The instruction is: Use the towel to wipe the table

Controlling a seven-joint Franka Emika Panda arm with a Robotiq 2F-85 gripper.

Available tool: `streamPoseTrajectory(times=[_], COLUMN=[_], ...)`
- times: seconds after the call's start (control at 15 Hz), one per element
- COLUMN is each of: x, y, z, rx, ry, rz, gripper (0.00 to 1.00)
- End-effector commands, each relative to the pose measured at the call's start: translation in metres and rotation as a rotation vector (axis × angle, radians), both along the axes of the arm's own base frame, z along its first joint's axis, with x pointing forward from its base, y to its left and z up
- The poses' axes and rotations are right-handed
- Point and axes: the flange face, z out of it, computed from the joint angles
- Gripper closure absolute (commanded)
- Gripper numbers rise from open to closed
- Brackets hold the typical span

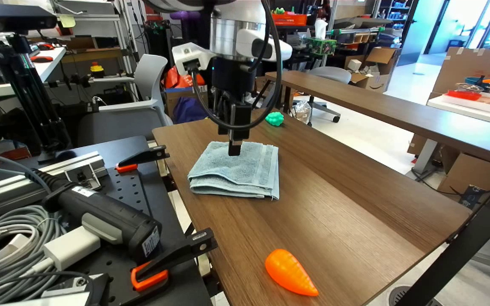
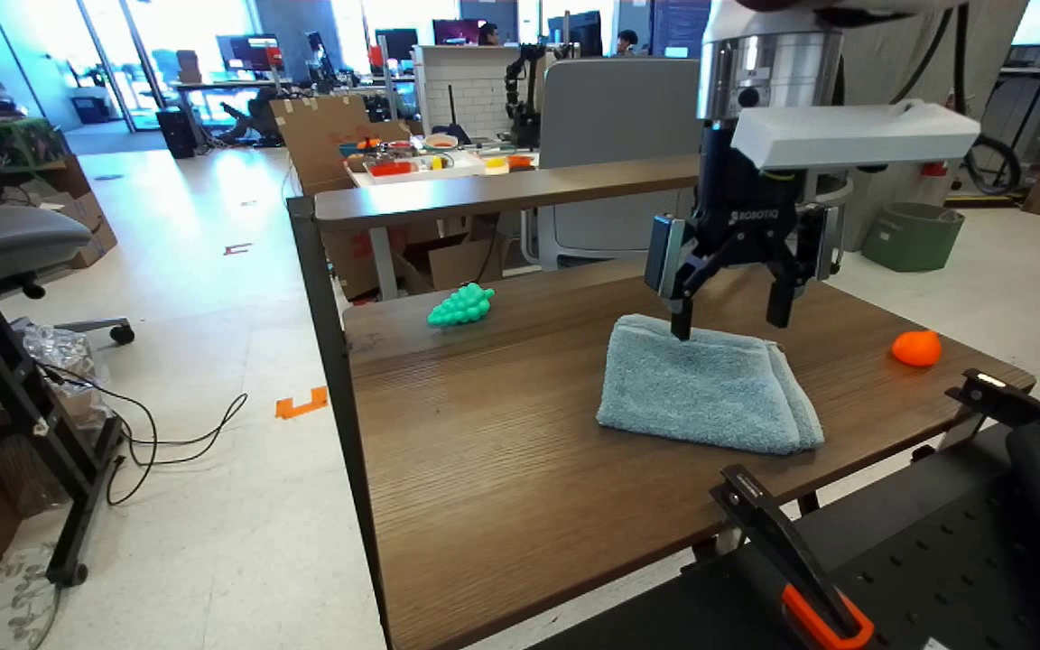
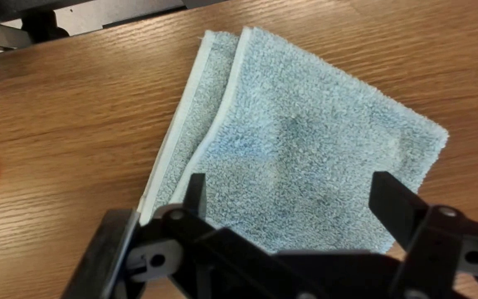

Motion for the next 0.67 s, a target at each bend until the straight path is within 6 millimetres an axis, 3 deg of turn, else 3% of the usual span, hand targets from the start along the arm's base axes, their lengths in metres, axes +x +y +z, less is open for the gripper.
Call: streamPoseTrajectory(times=[0.0, 0.33, 0.6], x=[-0.001, 0.001, 0.001], y=[-0.001, -0.002, 0.015], z=[-0.003, -0.012, -0.049], rx=[0.003, 0.043, 0.048], ry=[0.008, -0.035, -0.093], rz=[0.001, -0.057, -0.058], gripper=[0.0, 0.0, 0.0])
